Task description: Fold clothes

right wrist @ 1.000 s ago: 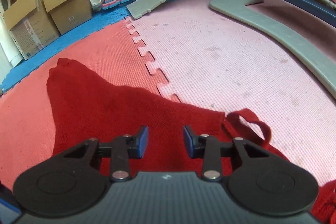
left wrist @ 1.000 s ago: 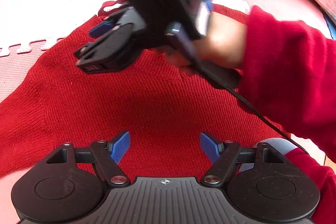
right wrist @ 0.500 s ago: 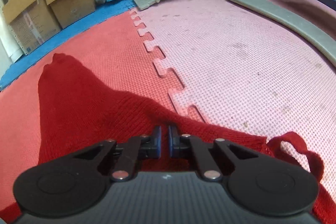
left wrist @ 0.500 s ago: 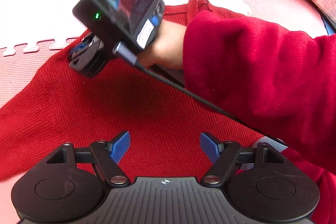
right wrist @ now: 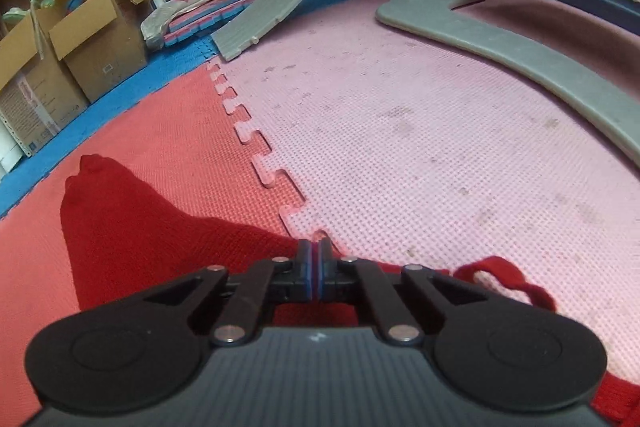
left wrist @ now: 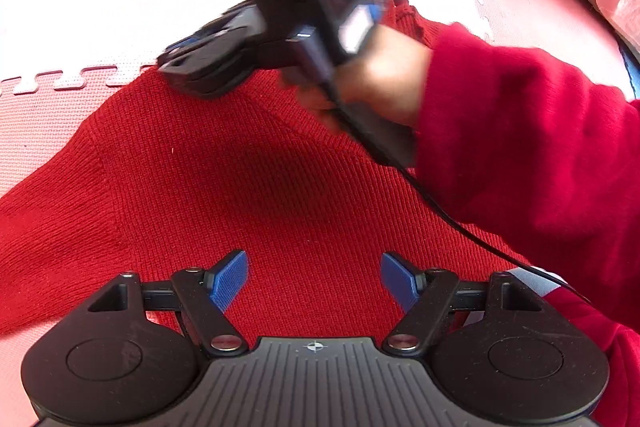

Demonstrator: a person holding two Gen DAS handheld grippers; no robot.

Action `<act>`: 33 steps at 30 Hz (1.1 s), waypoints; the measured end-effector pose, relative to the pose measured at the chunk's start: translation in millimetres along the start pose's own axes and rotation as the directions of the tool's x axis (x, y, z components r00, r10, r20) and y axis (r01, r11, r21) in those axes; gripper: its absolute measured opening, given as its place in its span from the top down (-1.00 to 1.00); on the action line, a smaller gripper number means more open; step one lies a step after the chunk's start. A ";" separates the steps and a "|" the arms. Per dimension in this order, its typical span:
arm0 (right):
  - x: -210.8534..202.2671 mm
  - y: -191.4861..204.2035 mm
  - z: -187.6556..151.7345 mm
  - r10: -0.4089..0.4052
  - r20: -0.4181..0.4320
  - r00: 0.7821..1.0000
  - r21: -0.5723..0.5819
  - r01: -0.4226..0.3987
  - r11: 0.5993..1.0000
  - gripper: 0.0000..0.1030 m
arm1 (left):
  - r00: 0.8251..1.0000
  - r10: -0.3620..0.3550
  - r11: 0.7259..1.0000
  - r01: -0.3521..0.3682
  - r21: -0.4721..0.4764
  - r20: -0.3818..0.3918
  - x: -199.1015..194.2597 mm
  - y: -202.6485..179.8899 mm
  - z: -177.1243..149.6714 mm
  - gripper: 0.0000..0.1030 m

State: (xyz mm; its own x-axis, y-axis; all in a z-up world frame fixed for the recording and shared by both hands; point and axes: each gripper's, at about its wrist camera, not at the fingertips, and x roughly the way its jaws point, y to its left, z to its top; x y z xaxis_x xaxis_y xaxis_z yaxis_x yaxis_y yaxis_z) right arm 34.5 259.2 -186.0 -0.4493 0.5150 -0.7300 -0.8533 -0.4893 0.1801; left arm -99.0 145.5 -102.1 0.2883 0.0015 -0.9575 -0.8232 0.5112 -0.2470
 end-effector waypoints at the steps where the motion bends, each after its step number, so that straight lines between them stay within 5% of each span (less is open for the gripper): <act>1: -0.1 -1.0 -1.1 -0.005 -0.021 1.000 -0.006 0.005 1.000 0.97 | 1.000 0.004 1.000 -0.004 -0.001 -0.005 2.6 0.8 0.4 -0.47; 11: 29.5 4.4 -1.6 -0.122 -0.047 0.991 -0.072 0.118 0.990 1.00 | 1.000 0.023 1.000 -0.023 -0.002 -0.009 1.5 -2.0 -2.9 -0.47; 15: 17.5 -0.5 -0.7 -0.088 -0.039 0.995 0.014 0.089 0.996 1.00 | 1.000 0.014 1.000 -0.014 0.000 0.002 -1.3 -2.7 -4.9 -0.47; 19: 18.4 16.5 -0.6 -0.012 -0.043 0.999 -0.037 0.010 0.999 0.97 | 1.000 0.020 1.000 -0.020 0.001 -0.003 1.4 -2.4 -5.2 -0.47; 33: 37.8 38.3 -3.5 0.011 -0.084 0.996 -0.087 -0.018 0.996 0.96 | 1.000 0.021 1.000 -0.021 -0.014 -0.003 -0.2 2.5 0.8 -0.47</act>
State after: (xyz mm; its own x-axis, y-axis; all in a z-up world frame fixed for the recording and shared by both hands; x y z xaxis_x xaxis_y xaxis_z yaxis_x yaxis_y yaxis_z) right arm -14.2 257.4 -209.0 -0.4350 0.4485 -0.7808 -0.8188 -0.5577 0.1358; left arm -100.8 147.5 -102.4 0.2696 0.0098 -0.9629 -0.8358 0.4990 -0.2289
